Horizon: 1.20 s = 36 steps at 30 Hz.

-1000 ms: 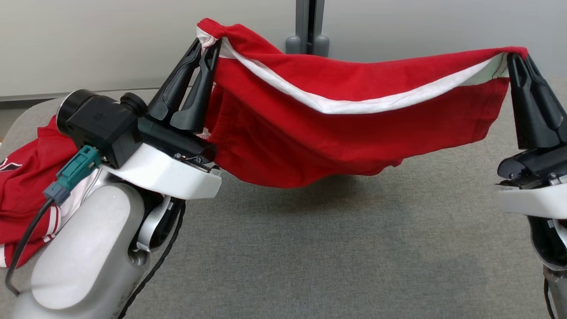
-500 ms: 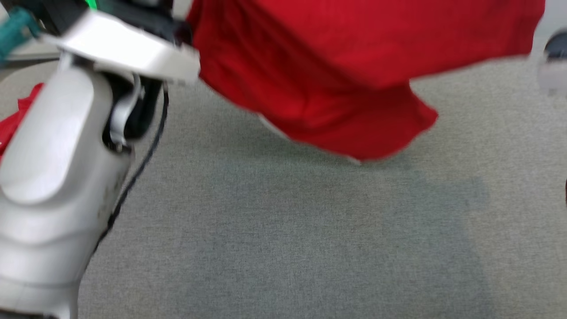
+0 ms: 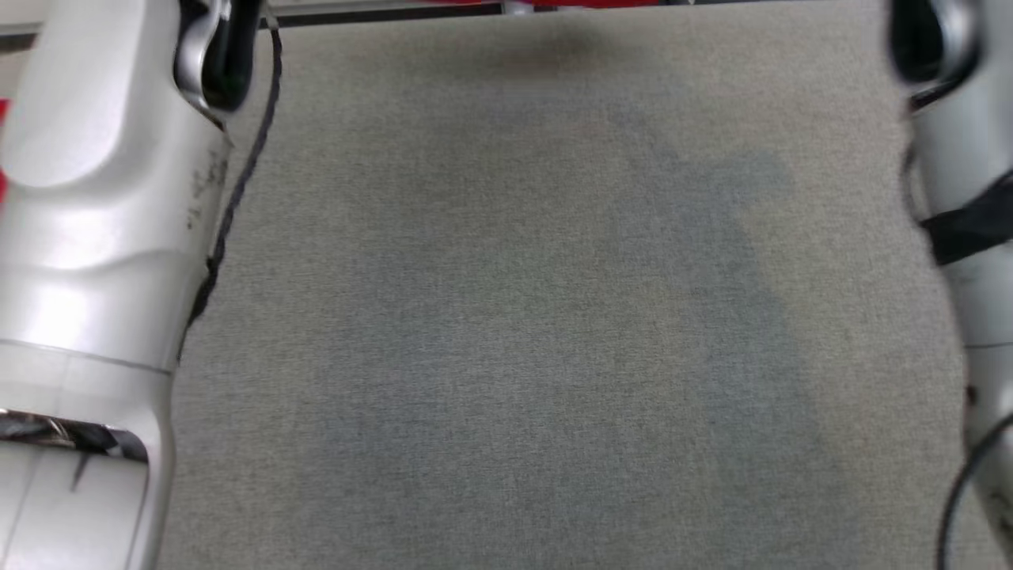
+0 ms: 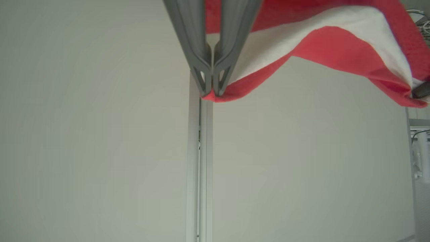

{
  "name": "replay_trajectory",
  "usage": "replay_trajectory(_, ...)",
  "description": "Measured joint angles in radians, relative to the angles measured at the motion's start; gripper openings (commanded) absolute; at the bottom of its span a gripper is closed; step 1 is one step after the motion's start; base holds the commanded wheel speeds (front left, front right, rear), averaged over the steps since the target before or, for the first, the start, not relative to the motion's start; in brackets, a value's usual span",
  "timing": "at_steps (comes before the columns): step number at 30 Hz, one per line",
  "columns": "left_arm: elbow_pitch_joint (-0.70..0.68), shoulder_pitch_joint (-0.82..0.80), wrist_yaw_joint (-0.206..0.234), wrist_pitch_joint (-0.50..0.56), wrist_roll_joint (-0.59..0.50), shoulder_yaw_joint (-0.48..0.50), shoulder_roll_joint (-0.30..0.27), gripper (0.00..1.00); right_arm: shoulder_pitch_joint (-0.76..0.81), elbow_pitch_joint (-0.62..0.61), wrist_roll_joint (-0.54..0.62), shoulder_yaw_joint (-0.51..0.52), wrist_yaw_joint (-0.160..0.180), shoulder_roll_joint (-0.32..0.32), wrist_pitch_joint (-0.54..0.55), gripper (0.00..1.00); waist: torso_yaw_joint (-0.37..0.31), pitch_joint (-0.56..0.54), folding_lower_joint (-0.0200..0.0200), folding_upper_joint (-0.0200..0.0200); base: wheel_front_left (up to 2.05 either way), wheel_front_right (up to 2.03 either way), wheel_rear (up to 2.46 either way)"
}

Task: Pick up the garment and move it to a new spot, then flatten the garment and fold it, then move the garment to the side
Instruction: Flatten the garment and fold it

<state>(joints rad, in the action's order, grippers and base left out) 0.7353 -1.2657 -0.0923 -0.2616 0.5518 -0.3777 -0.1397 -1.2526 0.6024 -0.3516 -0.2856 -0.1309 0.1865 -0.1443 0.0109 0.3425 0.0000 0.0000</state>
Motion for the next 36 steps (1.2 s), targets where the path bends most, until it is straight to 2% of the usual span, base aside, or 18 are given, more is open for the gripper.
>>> replay_trajectory(5, 0.204, 0.095, -0.027, -0.002, -0.010, 0.029, 0.044, 0.00, 0.012, 0.265, -0.078, -0.122, 0.000, -0.087, -0.056, 0.00, -0.027, 0.040, 0.0000, 0.0000, 0.00, 0.00, 0.00)
replay_trajectory(6, 0.204, 0.095, -0.027, -0.002, -0.010, 0.029, 0.044, 0.00, 0.012, 0.265, -0.078, -0.122, 0.000, -0.087, -0.056, 0.00, -0.027, 0.040, 0.0000, 0.0000, 0.00, 0.00, 0.00)
replay_trajectory(7, 0.251, 0.121, -0.030, -0.002, -0.007, 0.030, 0.059, 0.00, 0.041, 0.326, -0.111, -0.159, 0.000, -0.101, -0.071, 0.00, -0.029, 0.052, 0.0000, 0.0000, 0.00, 0.00, 0.00)
replay_trajectory(10, 0.299, 0.161, -0.035, -0.002, 0.004, 0.034, 0.072, 0.00, 0.089, 0.384, -0.161, -0.202, 0.000, -0.114, -0.090, 0.00, -0.029, 0.064, 0.0000, 0.0000, 0.00, 0.00, 0.00)
replay_trajectory(15, 0.303, 0.208, -0.037, -0.002, 0.035, 0.008, 0.086, 0.00, 0.151, 0.395, -0.230, -0.239, 0.000, -0.112, -0.112, 0.00, -0.013, 0.068, 0.0000, 0.0000, 0.00, 0.00, 0.00)
replay_trajectory(20, 0.210, 0.316, -0.037, -0.002, 0.073, -0.023, 0.088, 0.00, 0.292, 0.274, -0.255, -0.227, 0.000, -0.061, -0.117, 0.00, 0.000, 0.040, 0.0000, 0.0000, 0.00, 0.00, 0.00)
replay_trajectory(26, 0.073, 0.546, -0.037, -0.002, 0.078, -0.057, 0.087, 0.00, 0.586, 0.072, -0.233, -0.178, 0.000, -0.021, -0.117, 0.00, 0.006, -0.023, 0.0000, 0.0000, 0.00, 0.00, 0.00)
replay_trajectory(31, -0.061, 0.734, -0.037, -0.002, 0.040, -0.091, 0.045, 0.00, 0.813, -0.068, -0.172, -0.127, 0.000, 0.018, -0.117, 0.00, 0.008, -0.078, 0.0000, 0.0000, 0.00, 0.00, 0.00)
replay_trajectory(36, -0.177, 0.889, -0.037, -0.002, 0.005, -0.079, -0.001, 0.00, 1.004, -0.188, -0.146, -0.074, 0.000, 0.042, -0.106, 0.00, 0.009, -0.132, 0.0000, 0.0000, 0.00, 0.00, 0.00)
